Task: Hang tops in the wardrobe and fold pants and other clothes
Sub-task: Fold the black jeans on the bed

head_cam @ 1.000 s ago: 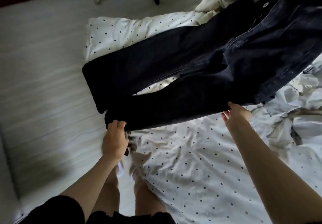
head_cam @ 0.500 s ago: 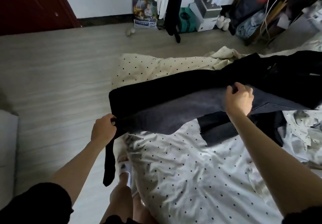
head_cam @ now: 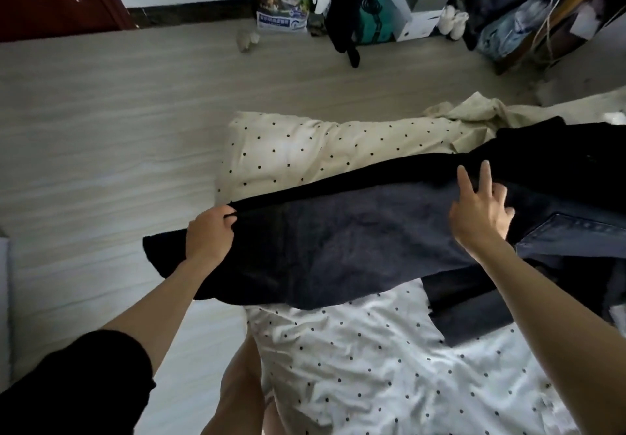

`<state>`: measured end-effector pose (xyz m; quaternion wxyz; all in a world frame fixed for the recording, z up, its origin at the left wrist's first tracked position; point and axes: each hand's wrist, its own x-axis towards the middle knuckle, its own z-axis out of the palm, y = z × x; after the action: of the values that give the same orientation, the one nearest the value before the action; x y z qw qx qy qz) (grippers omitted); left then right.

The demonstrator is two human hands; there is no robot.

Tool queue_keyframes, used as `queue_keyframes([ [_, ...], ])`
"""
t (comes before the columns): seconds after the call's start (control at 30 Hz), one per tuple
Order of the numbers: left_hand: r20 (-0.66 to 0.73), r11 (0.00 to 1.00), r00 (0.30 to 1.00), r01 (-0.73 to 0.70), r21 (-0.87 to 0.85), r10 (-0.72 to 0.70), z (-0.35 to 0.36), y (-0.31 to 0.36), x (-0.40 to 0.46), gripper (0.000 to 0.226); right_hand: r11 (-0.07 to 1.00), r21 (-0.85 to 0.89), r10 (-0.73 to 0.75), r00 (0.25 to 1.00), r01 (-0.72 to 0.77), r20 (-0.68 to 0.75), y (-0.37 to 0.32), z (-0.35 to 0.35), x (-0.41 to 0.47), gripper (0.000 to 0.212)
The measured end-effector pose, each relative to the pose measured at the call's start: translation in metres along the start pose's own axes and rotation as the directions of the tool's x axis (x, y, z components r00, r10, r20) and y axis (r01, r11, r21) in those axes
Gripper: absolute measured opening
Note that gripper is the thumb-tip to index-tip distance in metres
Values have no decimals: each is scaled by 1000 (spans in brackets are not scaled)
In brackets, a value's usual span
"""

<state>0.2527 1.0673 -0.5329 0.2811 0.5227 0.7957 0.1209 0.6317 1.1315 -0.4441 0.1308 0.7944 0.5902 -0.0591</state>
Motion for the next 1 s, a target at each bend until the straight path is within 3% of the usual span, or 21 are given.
queue_keyframes([
  [0.07,60,998,997,-48,29,46,8,-5,16,23,988,-152,12,1000,-8,25,-9,2,15,63],
  [0.13,81,993,993,-95,68,89,15,-11,28,22,974,-227,-2,1000,1,-3,-20,8,29,43],
  [0.23,38,973,989,-149,177,145,16,-14,37,17,990,-140,-35,984,11,-172,-30,14,38,25],
  [0.33,70,953,993,-115,282,99,12,-21,42,20,994,-84,-83,966,64,-243,-41,9,47,28],
  [0.47,64,945,997,-54,323,35,10,-15,43,16,993,-76,-92,994,87,-55,-73,5,68,33],
  [0.57,62,950,982,-189,248,179,17,7,44,9,988,-17,-151,972,156,180,-91,14,74,49],
  [0.63,87,912,945,-327,247,315,24,23,44,17,985,17,-174,960,175,220,-91,19,72,56],
  [0.8,224,820,866,-497,283,447,49,73,33,40,974,-76,-202,967,215,155,-53,14,56,59],
  [0.87,267,839,876,-469,275,402,57,86,36,45,962,-145,-222,971,233,85,-37,9,52,57],
  [1.0,388,815,826,-521,252,408,84,140,41,50,959,-231,-177,984,164,-36,20,-19,44,52],
])
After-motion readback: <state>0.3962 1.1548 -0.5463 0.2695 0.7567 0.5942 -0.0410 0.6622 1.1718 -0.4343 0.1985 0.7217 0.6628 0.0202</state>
